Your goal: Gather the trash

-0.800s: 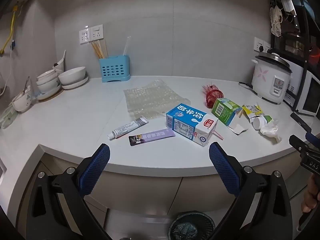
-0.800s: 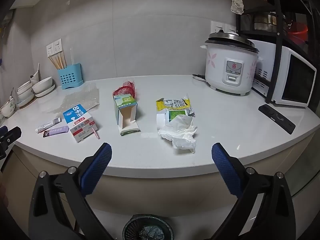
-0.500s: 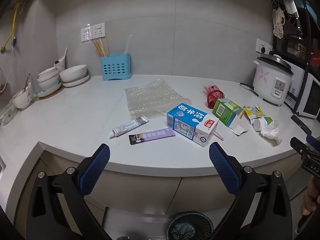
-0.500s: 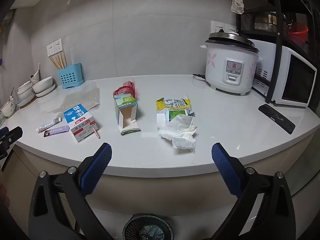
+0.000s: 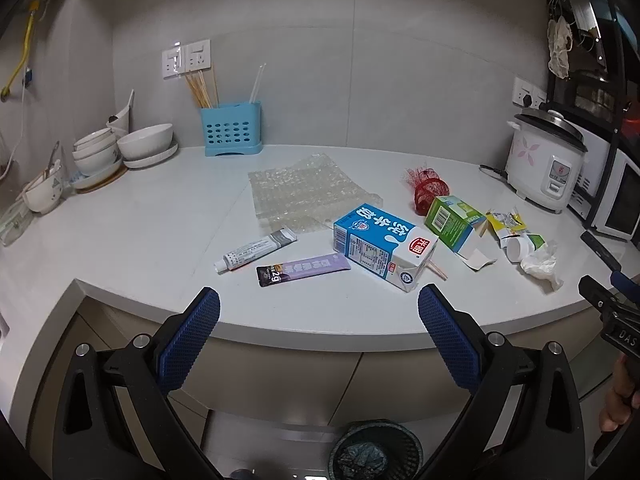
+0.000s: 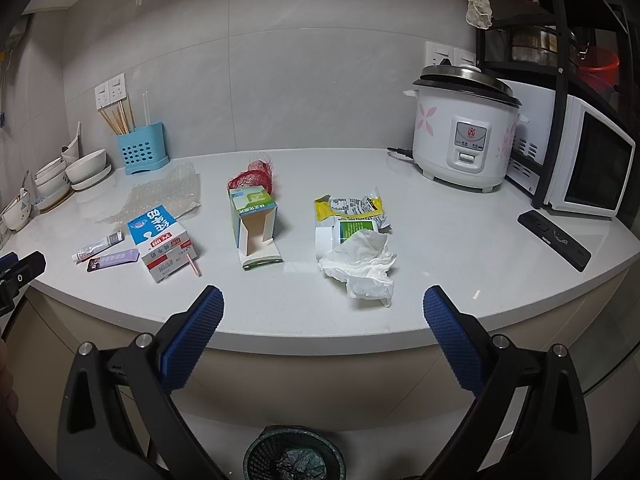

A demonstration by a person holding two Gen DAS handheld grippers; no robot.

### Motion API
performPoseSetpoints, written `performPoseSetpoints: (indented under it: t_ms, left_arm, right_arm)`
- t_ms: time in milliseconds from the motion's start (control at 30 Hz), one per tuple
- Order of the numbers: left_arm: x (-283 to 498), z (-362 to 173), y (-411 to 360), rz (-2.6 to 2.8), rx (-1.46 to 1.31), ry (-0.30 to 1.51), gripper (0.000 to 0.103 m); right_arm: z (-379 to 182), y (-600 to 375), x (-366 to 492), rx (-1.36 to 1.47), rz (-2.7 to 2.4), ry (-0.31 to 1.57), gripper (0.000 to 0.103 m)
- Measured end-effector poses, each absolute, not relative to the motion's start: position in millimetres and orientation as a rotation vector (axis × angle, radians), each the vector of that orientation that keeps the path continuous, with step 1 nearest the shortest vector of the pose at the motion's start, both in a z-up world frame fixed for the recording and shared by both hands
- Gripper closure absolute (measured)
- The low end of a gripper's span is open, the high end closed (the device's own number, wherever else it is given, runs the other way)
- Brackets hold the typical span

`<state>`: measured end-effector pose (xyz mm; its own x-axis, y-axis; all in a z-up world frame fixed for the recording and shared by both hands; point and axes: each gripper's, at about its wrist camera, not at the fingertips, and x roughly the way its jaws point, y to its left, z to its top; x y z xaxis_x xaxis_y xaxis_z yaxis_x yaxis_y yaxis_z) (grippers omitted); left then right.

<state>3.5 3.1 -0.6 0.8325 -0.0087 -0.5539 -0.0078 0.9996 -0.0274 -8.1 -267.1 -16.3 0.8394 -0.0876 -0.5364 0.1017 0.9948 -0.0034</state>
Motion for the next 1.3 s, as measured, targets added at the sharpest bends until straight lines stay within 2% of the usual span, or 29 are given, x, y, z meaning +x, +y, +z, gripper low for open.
performPoseSetpoints:
  t_ms: [1300]
  left_arm:
    - [-3.7,-1.9,-2.0,-0.017,-0.018,0.578,0.006]
  right_arm:
    - [-11.4,-257.2,-19.1,0.022,-0.085,0.538,0.007]
